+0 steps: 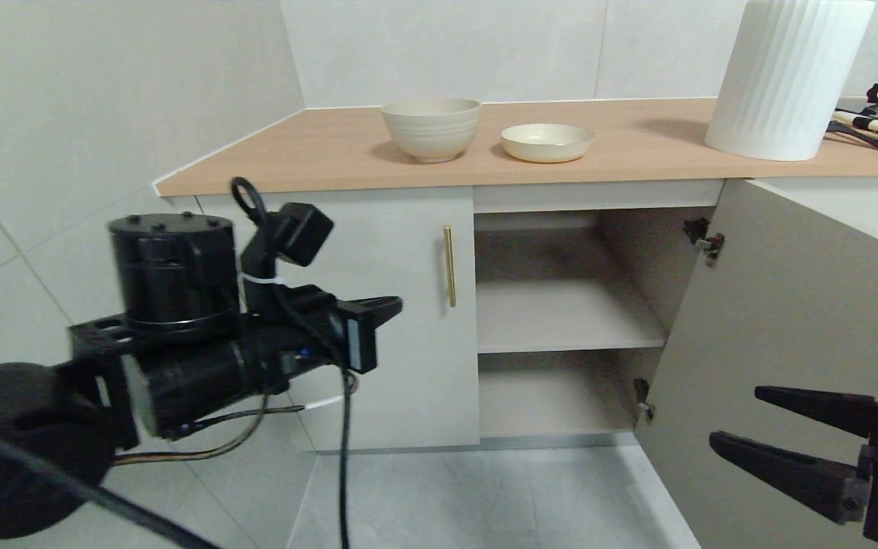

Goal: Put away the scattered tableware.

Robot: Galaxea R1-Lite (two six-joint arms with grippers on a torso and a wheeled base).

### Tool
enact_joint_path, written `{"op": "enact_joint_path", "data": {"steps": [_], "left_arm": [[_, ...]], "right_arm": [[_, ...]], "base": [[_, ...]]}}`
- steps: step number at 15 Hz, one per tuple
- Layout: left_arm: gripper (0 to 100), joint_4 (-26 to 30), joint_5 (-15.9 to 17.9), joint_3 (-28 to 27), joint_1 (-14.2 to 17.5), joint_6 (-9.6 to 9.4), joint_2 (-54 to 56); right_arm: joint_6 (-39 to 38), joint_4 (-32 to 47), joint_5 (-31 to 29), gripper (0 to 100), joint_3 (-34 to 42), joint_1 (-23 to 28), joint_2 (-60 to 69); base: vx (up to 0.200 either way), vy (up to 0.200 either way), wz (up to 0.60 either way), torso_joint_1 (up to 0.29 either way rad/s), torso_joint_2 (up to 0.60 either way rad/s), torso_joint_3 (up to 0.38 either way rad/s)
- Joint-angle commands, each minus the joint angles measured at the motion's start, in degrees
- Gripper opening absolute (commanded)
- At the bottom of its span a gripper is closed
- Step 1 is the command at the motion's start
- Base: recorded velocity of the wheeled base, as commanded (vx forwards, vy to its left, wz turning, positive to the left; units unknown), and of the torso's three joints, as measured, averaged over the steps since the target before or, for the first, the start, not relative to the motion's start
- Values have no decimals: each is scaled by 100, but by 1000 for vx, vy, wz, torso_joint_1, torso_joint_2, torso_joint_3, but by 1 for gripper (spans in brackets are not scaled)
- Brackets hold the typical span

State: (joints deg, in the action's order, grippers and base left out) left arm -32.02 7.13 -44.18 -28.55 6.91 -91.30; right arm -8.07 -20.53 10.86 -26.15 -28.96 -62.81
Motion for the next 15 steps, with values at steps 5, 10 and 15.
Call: {"op": "enact_joint_path", "data": {"steps": [5, 10, 15], "left_arm": [[100, 1076, 60, 454, 834, 47, 1852], [100, 1005, 104, 428, 1009, 320, 1923], [100, 1005, 113, 428, 1053, 293, 1940]], "right_arm": [[34, 23, 4, 100, -1208, 198, -1454], [25, 40, -357, 100, -1507, 400, -1937], [7, 40, -392, 100, -1551, 392, -1955]], "base": [[0, 0, 0, 0, 0, 0], [0, 0, 0, 0, 0, 0], [0, 0, 0, 0, 0, 0]]}}
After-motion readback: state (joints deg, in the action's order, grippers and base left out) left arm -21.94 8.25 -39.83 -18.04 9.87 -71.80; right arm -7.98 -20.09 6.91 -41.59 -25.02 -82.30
